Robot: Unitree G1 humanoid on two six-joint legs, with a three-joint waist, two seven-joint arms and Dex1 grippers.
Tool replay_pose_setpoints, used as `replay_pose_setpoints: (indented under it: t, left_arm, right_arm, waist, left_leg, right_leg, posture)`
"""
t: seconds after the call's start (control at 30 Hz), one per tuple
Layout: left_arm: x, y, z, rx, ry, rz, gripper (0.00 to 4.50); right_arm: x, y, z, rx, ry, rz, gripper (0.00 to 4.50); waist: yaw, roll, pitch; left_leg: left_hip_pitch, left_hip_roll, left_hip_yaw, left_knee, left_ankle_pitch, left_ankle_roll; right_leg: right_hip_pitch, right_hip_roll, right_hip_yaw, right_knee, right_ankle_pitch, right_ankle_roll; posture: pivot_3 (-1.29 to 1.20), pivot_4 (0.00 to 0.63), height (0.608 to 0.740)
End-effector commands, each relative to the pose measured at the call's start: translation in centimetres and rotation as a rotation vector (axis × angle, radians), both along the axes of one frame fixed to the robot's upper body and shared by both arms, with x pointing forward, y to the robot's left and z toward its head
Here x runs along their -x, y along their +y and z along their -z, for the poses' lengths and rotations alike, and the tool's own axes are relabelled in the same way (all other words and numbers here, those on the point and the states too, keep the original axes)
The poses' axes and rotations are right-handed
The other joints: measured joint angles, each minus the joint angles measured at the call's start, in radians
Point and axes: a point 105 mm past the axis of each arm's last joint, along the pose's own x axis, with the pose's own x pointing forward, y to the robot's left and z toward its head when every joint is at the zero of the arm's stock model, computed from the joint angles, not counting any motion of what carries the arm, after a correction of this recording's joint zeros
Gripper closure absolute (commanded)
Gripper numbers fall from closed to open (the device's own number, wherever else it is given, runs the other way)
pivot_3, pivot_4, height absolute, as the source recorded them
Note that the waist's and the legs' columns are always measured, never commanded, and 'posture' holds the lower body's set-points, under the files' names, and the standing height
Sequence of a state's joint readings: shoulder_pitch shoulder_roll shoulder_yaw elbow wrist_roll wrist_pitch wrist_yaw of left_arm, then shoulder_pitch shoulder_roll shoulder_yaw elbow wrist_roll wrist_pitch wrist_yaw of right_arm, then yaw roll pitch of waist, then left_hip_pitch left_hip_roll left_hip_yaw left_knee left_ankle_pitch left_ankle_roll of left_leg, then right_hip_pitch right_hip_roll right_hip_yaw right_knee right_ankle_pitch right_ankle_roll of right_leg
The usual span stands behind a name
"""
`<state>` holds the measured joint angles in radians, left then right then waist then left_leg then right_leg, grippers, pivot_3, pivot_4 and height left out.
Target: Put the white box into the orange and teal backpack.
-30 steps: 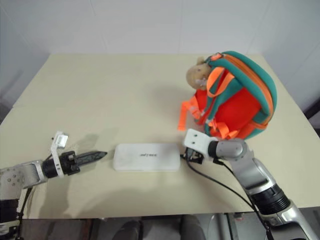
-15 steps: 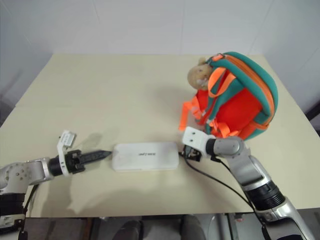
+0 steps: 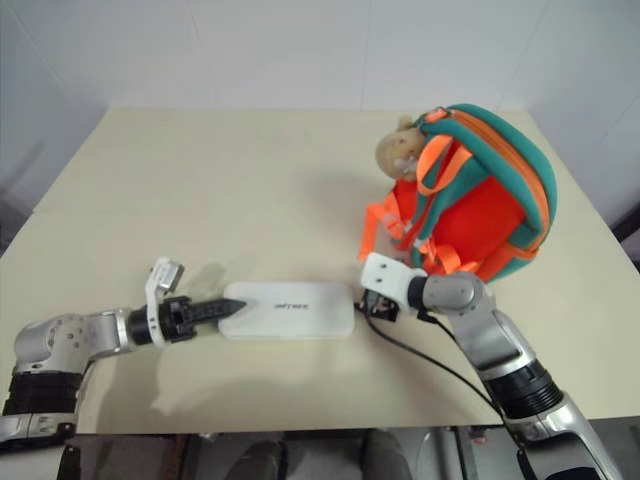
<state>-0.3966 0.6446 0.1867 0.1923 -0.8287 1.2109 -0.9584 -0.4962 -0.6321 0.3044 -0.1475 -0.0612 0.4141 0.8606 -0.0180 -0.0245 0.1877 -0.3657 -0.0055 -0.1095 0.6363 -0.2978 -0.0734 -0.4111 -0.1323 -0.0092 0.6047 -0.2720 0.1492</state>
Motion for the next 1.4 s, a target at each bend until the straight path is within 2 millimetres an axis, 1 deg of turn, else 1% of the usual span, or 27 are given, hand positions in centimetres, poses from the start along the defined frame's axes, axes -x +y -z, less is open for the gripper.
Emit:
replay_pose_setpoints:
  t: [0.03,0.13,0.17,0.23,0.33,0.37,0.4,0.43,0.5,0.53,0.67,0.87,0.97,1.07,1.17,1.27,1.37,1.4]
  left_arm:
    - [0.1,-0.6,1.1,-0.015,0.043,0.009,0.00]
    - [-0.1,-0.4,1.0,-0.014,0.030,0.004,0.00]
    - [-0.1,-0.4,1.0,-0.015,0.030,0.002,0.19]
    - [-0.3,-0.2,1.0,-0.017,0.026,-0.003,0.60]
    - [-0.8,0.0,0.4,-0.002,0.015,-0.015,1.59]
    - [-1.0,0.1,0.3,0.004,0.021,-0.019,1.82]
    - [-1.1,0.1,0.3,0.010,0.032,-0.018,2.21]
    - [-1.2,0.0,0.2,0.008,0.033,-0.017,2.50]
    - [-1.4,0.0,0.1,0.009,0.032,-0.015,2.93]
    - [-1.4,-0.1,-0.1,0.019,0.032,-0.011,3.04]
    - [-1.7,-0.4,-0.8,0.027,0.019,-0.008,3.15]
    - [-2.6,0.2,-2.7,0.137,-0.002,-0.091,3.17]
    - [-3.2,0.8,-3.6,0.202,-0.021,-0.154,3.17]
    - [-3.5,1.2,-5.0,0.297,-0.058,-0.202,3.18]
    - [-3.5,1.4,-5.3,0.330,-0.065,-0.235,3.18]
    - [-3.0,1.5,-5.3,0.365,-0.068,-0.256,3.18]
    - [-2.8,1.6,-5.4,0.400,-0.070,-0.291,3.18]
    - [-2.8,1.6,-5.4,0.408,-0.071,-0.297,3.18]
  right_arm:
    - [0.0,0.3,-0.9,-0.008,-0.036,-0.013,0.04]
    - [0.0,0.2,-0.9,-0.008,-0.035,-0.012,0.04]
    - [0.0,0.2,-0.9,-0.008,-0.035,-0.011,0.01]
    - [-0.1,0.2,-0.9,-0.008,-0.036,-0.010,0.00]
    - [-0.1,0.1,-0.9,-0.009,-0.036,-0.009,0.00]
    - [-0.1,0.1,-0.9,-0.009,-0.036,-0.009,0.00]
    - [-0.1,0.1,-0.9,-0.009,-0.036,-0.008,0.00]
    - [-0.1,0.0,-0.9,-0.009,-0.036,-0.007,0.00]
    - [-0.1,0.0,-0.9,-0.009,-0.037,-0.006,0.00]
    - [-0.1,0.0,-1.0,-0.010,-0.038,-0.005,0.00]
    - [0.0,-0.2,-1.3,-0.027,-0.046,0.007,0.00]
    - [0.3,-0.6,-2.5,-0.095,-0.055,0.040,0.00]
    - [0.6,-1.0,-3.3,-0.153,-0.062,0.069,0.00]
    - [1.3,-1.6,-4.6,-0.267,-0.062,0.110,0.00]
    - [2.0,-2.1,-5.9,-0.373,-0.066,0.148,0.00]
    - [3.0,-3.6,-6.9,-0.473,-0.098,0.215,0.00]
    - [3.7,-6.1,-7.7,-0.535,-0.132,0.324,0.00]
    - [3.8,-6.6,-7.9,-0.555,-0.142,0.348,0.00]
  waist:
    - [0.003,0.000,0.000]
    - [0.007,0.000,0.000]
    - [0.008,0.000,0.000]
    - [0.009,0.000,0.000]
    - [0.011,0.000,0.000]
    - [0.011,0.000,0.000]
    - [0.011,0.000,0.000]
    - [0.011,0.000,0.000]
    - [0.012,-0.001,0.000]
    - [0.012,-0.001,0.000]
    - [0.012,-0.001,0.000]
    - [0.013,-0.001,0.000]
    - [0.013,-0.001,0.000]
    - [0.015,-0.001,0.000]
    - [0.015,-0.001,0.000]
    - [0.017,-0.001,0.000]
    - [0.018,-0.001,0.000]
    - [0.018,-0.001,0.000]
  left_leg:
    - [0.000,0.000,0.000,0.000,0.000,0.000]
    - [0.000,0.000,0.000,0.000,0.000,0.000]
    - [0.000,0.000,0.000,0.000,0.000,0.000]
    - [0.000,0.000,0.000,0.000,0.000,0.000]
    - [0.000,0.000,0.000,0.000,0.000,0.000]
    - [-0.001,0.000,0.000,0.000,0.000,0.000]
    - [-0.001,0.000,0.000,0.000,0.000,0.000]
    - [-0.001,0.000,0.000,0.000,0.000,0.000]
    - [-0.001,0.000,0.000,0.000,0.000,0.000]
    - [-0.001,0.000,0.000,0.000,0.000,0.000]
    - [-0.001,0.000,0.000,0.000,0.000,0.000]
    - [-0.002,0.000,0.000,0.000,0.000,0.000]
    - [-0.002,0.000,0.000,0.000,0.000,0.000]
    - [-0.002,0.000,0.000,0.000,0.000,0.000]
    - [-0.003,0.000,0.000,-0.001,0.000,0.000]
    - [-0.003,0.000,0.000,-0.001,0.000,0.000]
    - [-0.003,0.000,0.000,-0.001,0.000,0.000]
    - [-0.003,0.000,0.000,-0.001,0.000,0.000]
  right_leg:
    - [0.000,0.000,0.000,0.000,0.000,0.000]
    - [0.000,0.000,0.000,0.000,0.000,0.000]
    - [0.000,0.000,0.000,0.000,0.000,0.000]
    - [0.000,0.000,0.000,0.000,0.000,0.000]
    - [0.000,0.000,0.000,-0.001,0.000,0.000]
    - [-0.001,0.000,0.000,-0.001,0.000,0.000]
    - [-0.001,0.000,0.000,-0.001,0.000,0.000]
    - [-0.001,0.000,0.000,-0.002,0.000,0.000]
    - [-0.001,0.000,0.000,-0.002,0.000,0.000]
    - [0.000,0.000,0.000,-0.002,0.000,0.000]
    - [0.000,0.000,0.000,-0.001,0.001,0.000]
    - [-0.001,0.000,0.000,-0.002,0.001,0.000]
    - [-0.001,0.000,0.000,-0.003,0.002,0.001]
    - [-0.001,0.000,0.000,-0.003,0.002,0.001]
    - [-0.001,0.000,0.000,-0.004,0.002,0.001]
    - [-0.001,0.000,0.000,-0.005,0.002,0.001]
    - [-0.001,0.000,0.000,-0.006,0.002,0.002]
    - [-0.001,0.000,0.000,-0.006,0.002,0.002]
  posture:
    - [0.00,0.150,0.740]
    - [0.00,0.150,0.740]
    - [0.00,0.150,0.740]
    - [0.00,0.150,0.740]
    - [0.00,0.150,0.740]
    - [0.00,0.150,0.740]
    - [0.00,0.150,0.740]
    - [0.00,0.150,0.740]
    - [0.00,0.150,0.740]
    - [0.00,0.150,0.740]
    - [0.00,0.150,0.740]
    - [0.00,0.150,0.740]
    - [0.00,0.150,0.740]
    - [0.00,0.150,0.740]
    - [0.00,0.150,0.740]
    - [0.00,0.150,0.740]
    - [0.00,0.150,0.740]
    - [0.00,0.150,0.740]
